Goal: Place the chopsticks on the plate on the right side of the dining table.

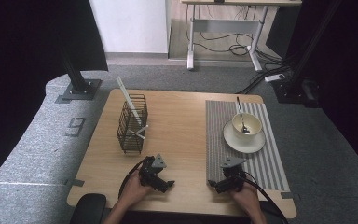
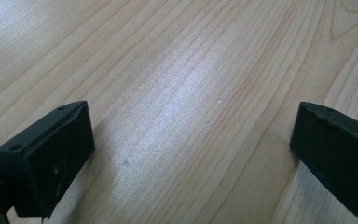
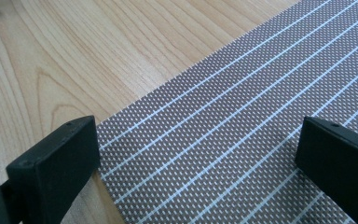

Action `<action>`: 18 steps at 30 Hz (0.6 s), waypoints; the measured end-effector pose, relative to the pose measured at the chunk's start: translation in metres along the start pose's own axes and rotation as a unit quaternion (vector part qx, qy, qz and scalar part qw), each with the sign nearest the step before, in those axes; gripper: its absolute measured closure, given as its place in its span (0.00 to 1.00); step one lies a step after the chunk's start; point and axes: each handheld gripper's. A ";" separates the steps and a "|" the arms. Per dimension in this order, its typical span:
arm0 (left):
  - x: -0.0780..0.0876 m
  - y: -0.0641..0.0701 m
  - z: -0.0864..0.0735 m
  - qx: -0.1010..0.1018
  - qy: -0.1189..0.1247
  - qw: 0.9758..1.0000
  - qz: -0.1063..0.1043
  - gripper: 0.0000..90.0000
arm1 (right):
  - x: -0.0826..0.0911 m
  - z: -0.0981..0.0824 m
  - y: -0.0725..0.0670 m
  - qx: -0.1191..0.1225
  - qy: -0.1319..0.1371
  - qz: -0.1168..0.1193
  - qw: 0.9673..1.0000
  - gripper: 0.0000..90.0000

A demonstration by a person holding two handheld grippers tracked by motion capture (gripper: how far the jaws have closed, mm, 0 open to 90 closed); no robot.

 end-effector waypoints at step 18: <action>0.000 0.001 0.000 0.001 -0.002 1.000 0.004 0.00 | 0.000 0.000 0.000 0.000 0.000 0.000 1.000 0.00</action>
Point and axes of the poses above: each handheld gripper's, and its own axes: x roughly backward along the jaws, z roughly out of its top, y roughly to its right, and after that the axes turned 11 degrees about y, right-handed
